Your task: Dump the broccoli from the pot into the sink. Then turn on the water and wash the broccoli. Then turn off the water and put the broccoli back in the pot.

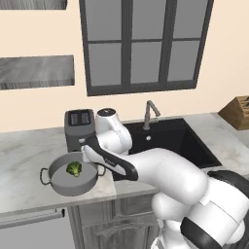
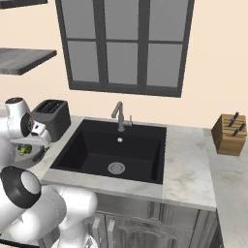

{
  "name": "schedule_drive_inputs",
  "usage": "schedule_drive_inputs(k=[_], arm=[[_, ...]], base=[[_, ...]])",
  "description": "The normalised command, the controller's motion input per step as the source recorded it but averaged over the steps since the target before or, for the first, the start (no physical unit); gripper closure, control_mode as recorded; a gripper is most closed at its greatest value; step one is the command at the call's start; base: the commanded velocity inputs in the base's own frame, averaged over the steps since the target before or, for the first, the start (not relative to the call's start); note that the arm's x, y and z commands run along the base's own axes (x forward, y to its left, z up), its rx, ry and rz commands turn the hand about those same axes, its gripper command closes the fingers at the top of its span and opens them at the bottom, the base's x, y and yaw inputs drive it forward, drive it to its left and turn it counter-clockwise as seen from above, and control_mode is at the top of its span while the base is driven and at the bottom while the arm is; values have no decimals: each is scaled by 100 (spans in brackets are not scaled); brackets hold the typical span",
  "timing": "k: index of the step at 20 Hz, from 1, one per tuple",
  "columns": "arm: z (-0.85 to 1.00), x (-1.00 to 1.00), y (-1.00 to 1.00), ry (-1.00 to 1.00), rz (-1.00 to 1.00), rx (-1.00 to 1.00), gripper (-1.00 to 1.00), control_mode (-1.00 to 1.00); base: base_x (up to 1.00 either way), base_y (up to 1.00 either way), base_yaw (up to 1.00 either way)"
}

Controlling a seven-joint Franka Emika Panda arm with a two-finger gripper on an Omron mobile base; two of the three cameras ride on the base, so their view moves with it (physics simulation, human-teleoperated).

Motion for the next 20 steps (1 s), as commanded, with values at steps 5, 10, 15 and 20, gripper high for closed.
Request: schedule_drive_inputs(k=[5,10,15,20], arm=[[-18,19,2,0,0,0,-100,-100],[-13,21,0,0,0,0,-100,-100],[-16,20,0,0,0,0,-100,-100],[-17,22,1,0,0,0,-100,-100]], base=[[0,0,0],[0,0,0],[0,0,0],[0,0,0]])
